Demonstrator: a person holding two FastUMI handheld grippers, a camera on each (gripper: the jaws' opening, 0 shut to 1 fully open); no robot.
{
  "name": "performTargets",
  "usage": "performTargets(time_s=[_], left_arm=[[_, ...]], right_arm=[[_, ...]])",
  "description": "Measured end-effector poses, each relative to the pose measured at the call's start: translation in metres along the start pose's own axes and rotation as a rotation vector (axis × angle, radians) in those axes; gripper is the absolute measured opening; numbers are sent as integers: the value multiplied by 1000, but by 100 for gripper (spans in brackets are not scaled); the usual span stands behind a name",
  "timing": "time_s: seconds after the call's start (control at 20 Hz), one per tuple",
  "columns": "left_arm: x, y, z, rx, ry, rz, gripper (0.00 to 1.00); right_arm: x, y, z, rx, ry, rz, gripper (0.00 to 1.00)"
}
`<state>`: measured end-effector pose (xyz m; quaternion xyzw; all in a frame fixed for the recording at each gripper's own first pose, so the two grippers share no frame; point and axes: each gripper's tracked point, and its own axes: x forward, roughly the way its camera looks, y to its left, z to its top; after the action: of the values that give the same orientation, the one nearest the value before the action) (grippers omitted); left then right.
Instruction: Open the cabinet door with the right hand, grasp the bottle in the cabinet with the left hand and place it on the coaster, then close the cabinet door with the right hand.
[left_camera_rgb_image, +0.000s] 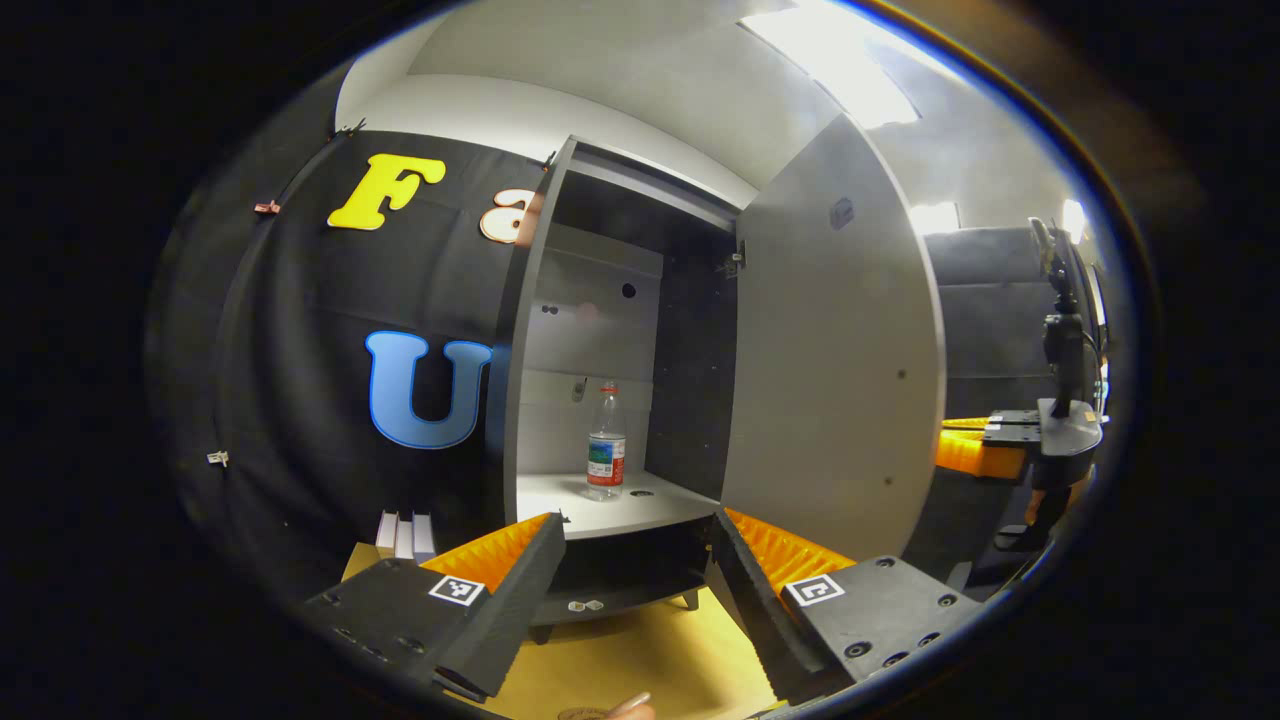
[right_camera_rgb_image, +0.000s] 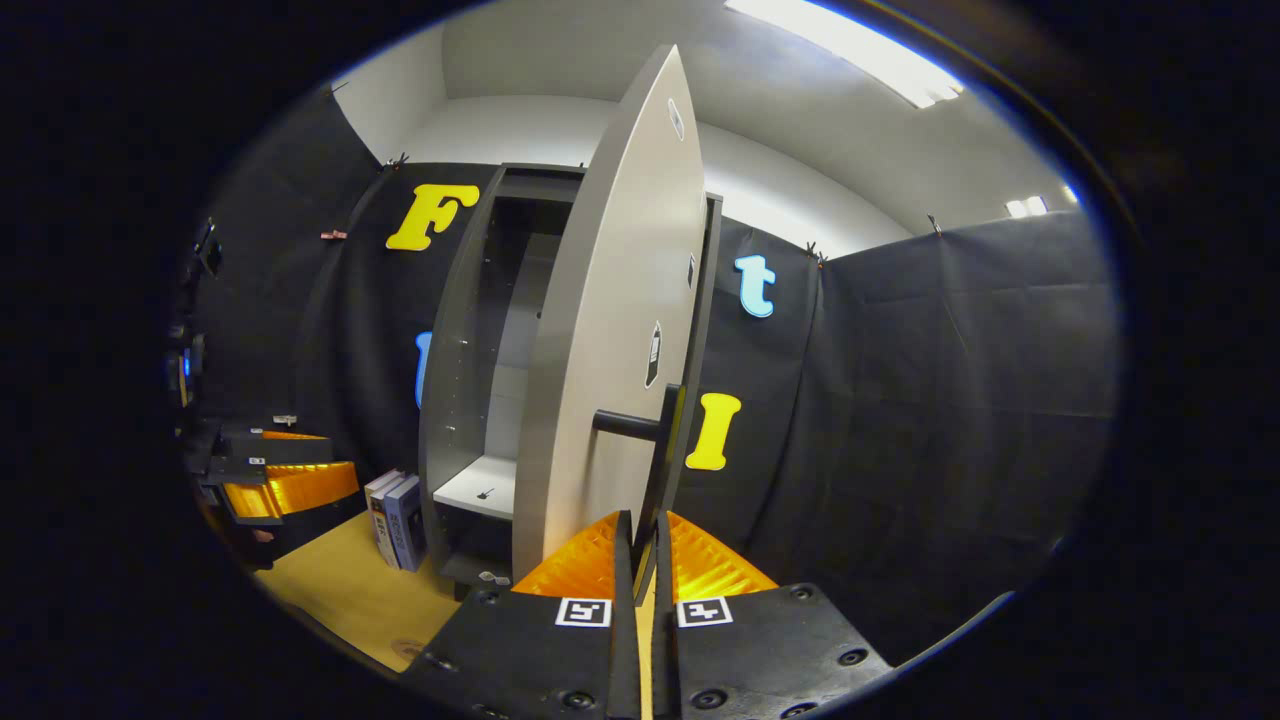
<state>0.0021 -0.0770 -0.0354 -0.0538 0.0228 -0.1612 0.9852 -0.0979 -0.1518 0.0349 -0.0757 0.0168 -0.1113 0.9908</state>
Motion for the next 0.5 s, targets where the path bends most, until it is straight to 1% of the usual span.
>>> performTargets(time_s=[0.1,0.15,0.3,0.35,0.5], left_arm=[[25,-9,1,22,-6,3,93],[40,-11,0,34,-5,9,93],[83,-19,-3,58,-6,35,94],[95,-24,-5,59,-1,39,94],[127,-31,-9,60,6,62,94]], right_arm=[[0,-15,-1,42,4,34,9],[1,-23,-3,39,5,44,9],[3,-52,-7,-57,-2,38,9],[4,-60,-6,-66,-6,48,8],[2,-71,-5,-4,-7,114,7]])
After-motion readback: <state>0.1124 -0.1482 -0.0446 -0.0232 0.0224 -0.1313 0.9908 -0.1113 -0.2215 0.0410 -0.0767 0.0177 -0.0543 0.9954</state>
